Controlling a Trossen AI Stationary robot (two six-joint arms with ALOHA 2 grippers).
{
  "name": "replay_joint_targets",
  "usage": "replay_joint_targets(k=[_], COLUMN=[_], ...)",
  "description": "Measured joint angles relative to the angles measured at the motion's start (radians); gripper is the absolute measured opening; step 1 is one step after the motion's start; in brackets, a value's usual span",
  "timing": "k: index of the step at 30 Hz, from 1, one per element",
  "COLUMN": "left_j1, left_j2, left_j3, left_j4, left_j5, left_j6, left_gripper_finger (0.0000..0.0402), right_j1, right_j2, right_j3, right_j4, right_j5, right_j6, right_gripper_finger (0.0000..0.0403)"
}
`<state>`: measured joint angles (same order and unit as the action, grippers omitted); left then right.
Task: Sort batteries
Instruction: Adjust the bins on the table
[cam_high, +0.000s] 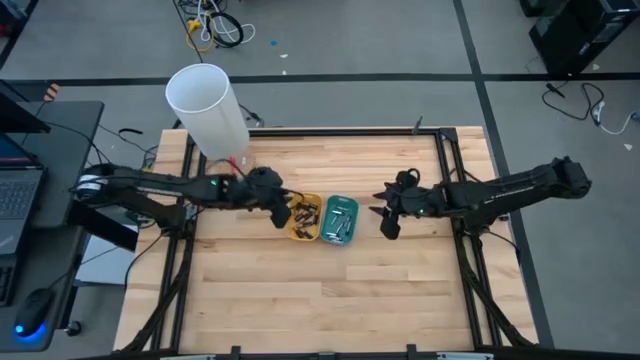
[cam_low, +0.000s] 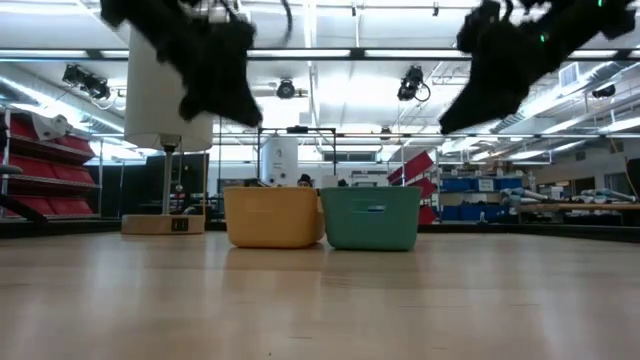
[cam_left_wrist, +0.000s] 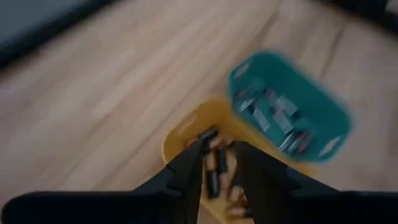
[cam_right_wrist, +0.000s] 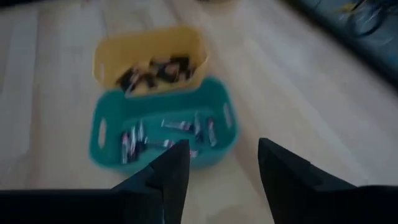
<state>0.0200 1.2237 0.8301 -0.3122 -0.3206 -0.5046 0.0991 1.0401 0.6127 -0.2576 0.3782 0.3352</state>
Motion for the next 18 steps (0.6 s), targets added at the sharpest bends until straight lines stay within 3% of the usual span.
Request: replay_joint_targets(k=[5, 8, 14, 18], left_j1=[-0.002, -0.003, 0.016, 0.012], left_j2=[0.106, 0.127, 0.127, 0.139], left_j3=[-0.107, -0.139, -0.187, -0.199], left_j4=[0.097, 0.095, 0.129, 0.158], left_j5=[0.053, 0.052, 0.046, 0.062], left_j6=[-0.126, -0.221, -0.266, -0.32], left_gripper_finger=[0.0098, 0.0091, 0.009, 0.009], right_j1=[-0.041, -0.036, -0.086, -0.13], right_j2=[0.037, 0.054, 0.144, 0.233], right_j3=[-0.131, -0.21, -0.342, -0.36], right_j4=[0.122, 0.264, 0.631, 0.707], right_j5=[-0.154, -0.163, -0.162, -0.193], right_j6=[0.081, 0.153, 0.16, 0.158], right_gripper_finger=[0.0176, 0.0173, 0.0167, 0.0167])
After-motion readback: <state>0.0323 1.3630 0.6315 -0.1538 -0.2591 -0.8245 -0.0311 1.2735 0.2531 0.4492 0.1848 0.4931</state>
